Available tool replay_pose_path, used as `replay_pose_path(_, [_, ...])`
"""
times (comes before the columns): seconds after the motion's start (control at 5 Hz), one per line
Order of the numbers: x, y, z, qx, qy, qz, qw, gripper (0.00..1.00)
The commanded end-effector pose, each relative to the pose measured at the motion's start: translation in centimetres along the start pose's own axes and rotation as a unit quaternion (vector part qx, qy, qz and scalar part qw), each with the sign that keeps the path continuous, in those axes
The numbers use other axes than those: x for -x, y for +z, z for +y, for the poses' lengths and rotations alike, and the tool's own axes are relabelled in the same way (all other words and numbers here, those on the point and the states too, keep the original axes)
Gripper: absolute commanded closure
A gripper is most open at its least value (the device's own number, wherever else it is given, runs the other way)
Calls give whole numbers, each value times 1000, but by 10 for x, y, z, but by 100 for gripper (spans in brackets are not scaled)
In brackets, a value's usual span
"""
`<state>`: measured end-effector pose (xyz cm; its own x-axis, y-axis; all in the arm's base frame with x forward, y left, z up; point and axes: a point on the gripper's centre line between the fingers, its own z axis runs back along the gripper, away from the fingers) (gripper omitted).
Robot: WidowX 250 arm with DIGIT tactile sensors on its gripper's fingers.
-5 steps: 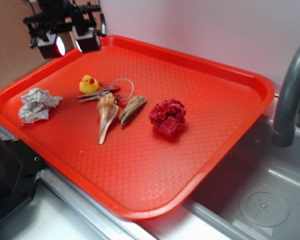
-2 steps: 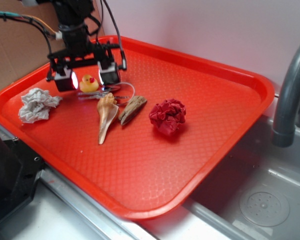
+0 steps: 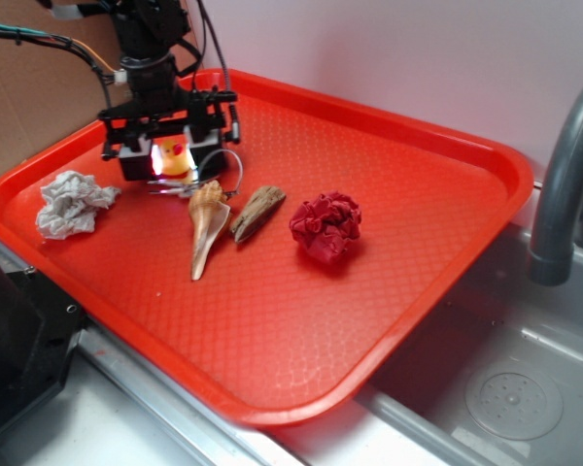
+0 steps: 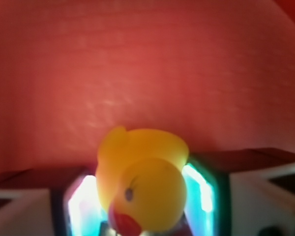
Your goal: Grab the yellow duck.
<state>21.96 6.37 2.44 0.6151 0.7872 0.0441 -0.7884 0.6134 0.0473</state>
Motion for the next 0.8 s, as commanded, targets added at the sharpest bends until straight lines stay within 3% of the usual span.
replay_pose_path(0.0, [3, 81, -8, 58, -90, -91, 990, 100])
replay_pose_path(0.2, [20, 120, -27, 71, -213, -80, 971, 100])
replay_pose_path(0.4, [28, 139, -35, 84, -272, -68, 956, 100])
replay_pose_path(0.6, [21, 140, -34, 89, -266, -63, 958, 100])
